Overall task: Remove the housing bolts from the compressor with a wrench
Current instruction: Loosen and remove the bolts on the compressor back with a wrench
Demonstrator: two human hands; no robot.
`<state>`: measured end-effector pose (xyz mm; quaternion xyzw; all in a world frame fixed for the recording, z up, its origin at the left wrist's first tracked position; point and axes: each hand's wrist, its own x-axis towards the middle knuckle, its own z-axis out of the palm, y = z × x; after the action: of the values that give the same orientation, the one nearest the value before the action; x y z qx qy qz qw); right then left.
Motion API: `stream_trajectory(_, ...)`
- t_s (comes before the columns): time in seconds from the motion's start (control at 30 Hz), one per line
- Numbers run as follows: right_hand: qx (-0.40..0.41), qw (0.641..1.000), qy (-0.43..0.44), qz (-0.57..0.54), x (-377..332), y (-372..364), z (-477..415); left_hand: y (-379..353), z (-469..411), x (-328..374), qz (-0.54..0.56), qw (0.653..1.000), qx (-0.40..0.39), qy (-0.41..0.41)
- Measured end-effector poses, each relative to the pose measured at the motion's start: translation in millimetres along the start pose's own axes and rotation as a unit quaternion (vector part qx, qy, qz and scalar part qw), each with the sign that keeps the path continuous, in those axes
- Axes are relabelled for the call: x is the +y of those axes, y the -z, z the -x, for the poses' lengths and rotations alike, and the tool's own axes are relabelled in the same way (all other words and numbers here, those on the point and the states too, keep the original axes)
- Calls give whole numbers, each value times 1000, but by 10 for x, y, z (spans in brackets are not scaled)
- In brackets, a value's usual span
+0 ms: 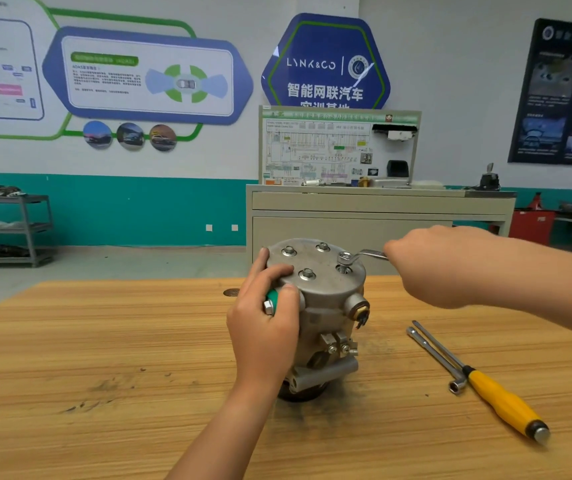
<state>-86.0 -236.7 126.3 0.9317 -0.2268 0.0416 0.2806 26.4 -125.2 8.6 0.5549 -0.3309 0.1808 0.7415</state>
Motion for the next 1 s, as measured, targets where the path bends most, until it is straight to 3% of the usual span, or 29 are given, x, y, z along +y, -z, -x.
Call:
stream_trajectory(0.13,26,998,-5,-51,-61,-197,71,-14,-4,16,-2,1000,-4,5)
stream_trajectory(0.2,77,994,7,-79,-55,-338,118,-1,-16,12,11,1000,-6,12)
stream_trajectory(0.3,167,985,26,-21,54,-487,157,4,-37,5,26,999,-8,24)
stream_trajectory(0.37,246,967,68,-3,137,-573,135,9,-45,-3,36,999,-6,24)
stream_trajectory(0.5,403,895,193,8,322,-727,-59,53,-87,-35,59,998,-10,33)
stream_trajectory(0.63,439,874,210,7,400,-735,-340,157,-170,-43,77,996,-22,44)
stream_trajectory(0.77,426,875,227,-31,235,-578,-736,229,-281,-56,96,992,-48,61)
stream_trajectory(0.9,433,851,290,-54,-49,-344,-1032,237,-281,-57,100,992,-46,58)
stream_trajectory(1.0,439,849,290,-54,-80,-308,-1037,308,-288,-83,92,993,-41,58)
